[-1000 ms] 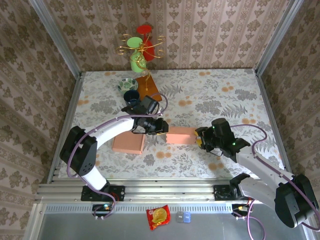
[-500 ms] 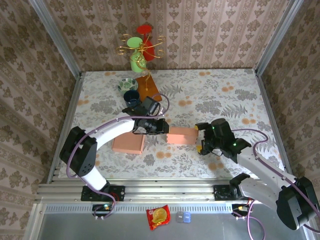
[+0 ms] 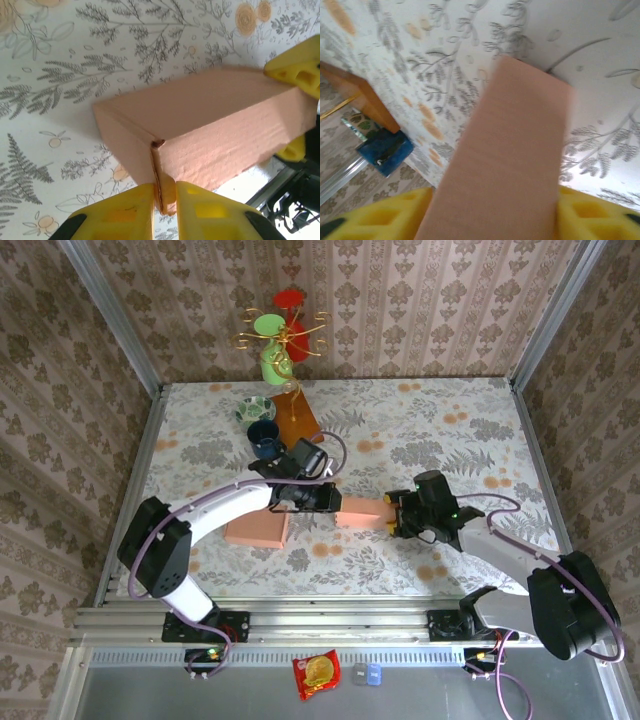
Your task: Fold the paper box
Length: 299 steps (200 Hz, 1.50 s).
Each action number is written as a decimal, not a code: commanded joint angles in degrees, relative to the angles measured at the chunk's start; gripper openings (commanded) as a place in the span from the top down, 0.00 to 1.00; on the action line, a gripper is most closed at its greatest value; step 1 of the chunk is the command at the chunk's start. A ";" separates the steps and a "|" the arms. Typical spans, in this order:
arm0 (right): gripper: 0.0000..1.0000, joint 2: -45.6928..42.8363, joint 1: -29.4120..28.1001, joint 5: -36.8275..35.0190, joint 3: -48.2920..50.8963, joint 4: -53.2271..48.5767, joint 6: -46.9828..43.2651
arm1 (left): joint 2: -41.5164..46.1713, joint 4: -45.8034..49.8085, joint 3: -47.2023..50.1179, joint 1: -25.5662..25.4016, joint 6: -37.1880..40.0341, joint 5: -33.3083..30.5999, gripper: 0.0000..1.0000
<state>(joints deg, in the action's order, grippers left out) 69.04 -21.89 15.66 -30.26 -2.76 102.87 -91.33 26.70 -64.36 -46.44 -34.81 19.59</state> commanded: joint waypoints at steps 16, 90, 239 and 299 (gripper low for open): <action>0.58 -0.98 1.97 0.60 3.74 3.12 -11.91 | 3.67 -0.79 1.74 -1.81 3.67 -4.33 0.75; 0.57 -1.11 3.52 2.91 10.56 13.14 -25.45 | 8.79 -4.74 1.26 -1.69 5.81 -5.61 0.73; 0.00 -4.18 4.49 -3.91 -9.75 -30.19 -44.16 | 13.92 -7.35 5.19 1.98 3.31 -6.72 0.73; 0.00 -18.39 4.75 -39.64 -22.14 -46.07 -63.68 | 28.19 -5.91 15.43 13.40 -1.29 -14.94 0.00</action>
<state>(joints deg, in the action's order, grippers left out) 54.74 -17.39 -0.05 -49.36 -38.46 48.62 -69.06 19.68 -52.86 -37.91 -33.36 9.72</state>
